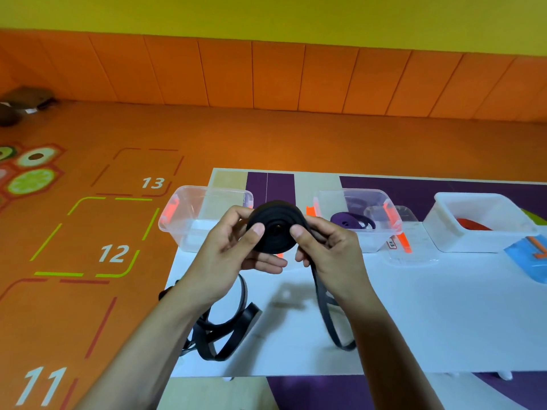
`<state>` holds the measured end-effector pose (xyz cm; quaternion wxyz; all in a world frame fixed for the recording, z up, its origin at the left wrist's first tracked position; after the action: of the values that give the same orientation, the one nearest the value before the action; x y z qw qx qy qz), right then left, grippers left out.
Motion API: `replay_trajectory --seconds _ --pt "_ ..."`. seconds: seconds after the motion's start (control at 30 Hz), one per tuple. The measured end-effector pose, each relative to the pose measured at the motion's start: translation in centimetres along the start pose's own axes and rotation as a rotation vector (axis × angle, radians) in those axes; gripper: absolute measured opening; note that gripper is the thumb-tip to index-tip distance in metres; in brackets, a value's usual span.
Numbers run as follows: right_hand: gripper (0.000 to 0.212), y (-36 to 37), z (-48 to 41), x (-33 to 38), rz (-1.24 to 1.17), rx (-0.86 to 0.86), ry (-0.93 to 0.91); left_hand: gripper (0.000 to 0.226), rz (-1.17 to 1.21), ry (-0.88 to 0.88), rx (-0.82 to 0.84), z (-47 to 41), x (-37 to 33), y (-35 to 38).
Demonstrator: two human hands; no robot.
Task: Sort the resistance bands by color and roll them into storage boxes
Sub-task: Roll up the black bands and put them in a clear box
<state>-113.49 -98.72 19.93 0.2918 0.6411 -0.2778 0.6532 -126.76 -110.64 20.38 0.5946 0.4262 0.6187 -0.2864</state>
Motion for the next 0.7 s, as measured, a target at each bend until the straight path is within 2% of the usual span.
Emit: replay_trajectory --seconds 0.1,0.2,0.27,0.37,0.5,0.6,0.7 --pt "0.018 -0.3 0.0 0.1 0.09 0.019 -0.012 0.015 -0.067 -0.065 0.005 0.1 0.1 -0.2" --pt "0.021 -0.8 0.3 0.7 0.228 0.082 -0.013 0.005 -0.498 -0.063 0.055 0.0 -0.6 -1.4" --pt "0.021 -0.6 0.6 1.4 0.304 0.157 -0.033 0.009 -0.768 0.012 0.088 -0.2 -1.5 -2.0" --pt "0.022 -0.1 0.7 1.5 0.292 0.197 -0.036 0.008 -0.753 0.035 0.168 -0.3 -2.2 -1.9" --pt "0.02 -0.1 0.7 0.8 0.268 0.16 -0.008 0.008 -0.79 0.033 0.232 0.0 -2.0 -2.0" --pt "0.021 -0.1 0.7 0.5 0.2 0.154 0.006 0.007 -0.824 0.071 0.219 0.3 -2.0 -1.8" --pt "0.018 -0.2 0.3 0.6 0.11 0.128 0.003 0.008 -0.702 0.107 0.143 0.5 -1.8 -1.5"
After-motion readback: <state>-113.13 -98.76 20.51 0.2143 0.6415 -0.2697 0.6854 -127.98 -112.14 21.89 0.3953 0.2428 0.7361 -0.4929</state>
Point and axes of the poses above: each hand's wrist, its own z-axis away from the middle knuckle, its own y-axis out of the palm, x = y × z, the point moved 4 cm from there along -z, towards the middle knuckle, and after that the axes turned 7 degrees about y, right-handed, at the moved point
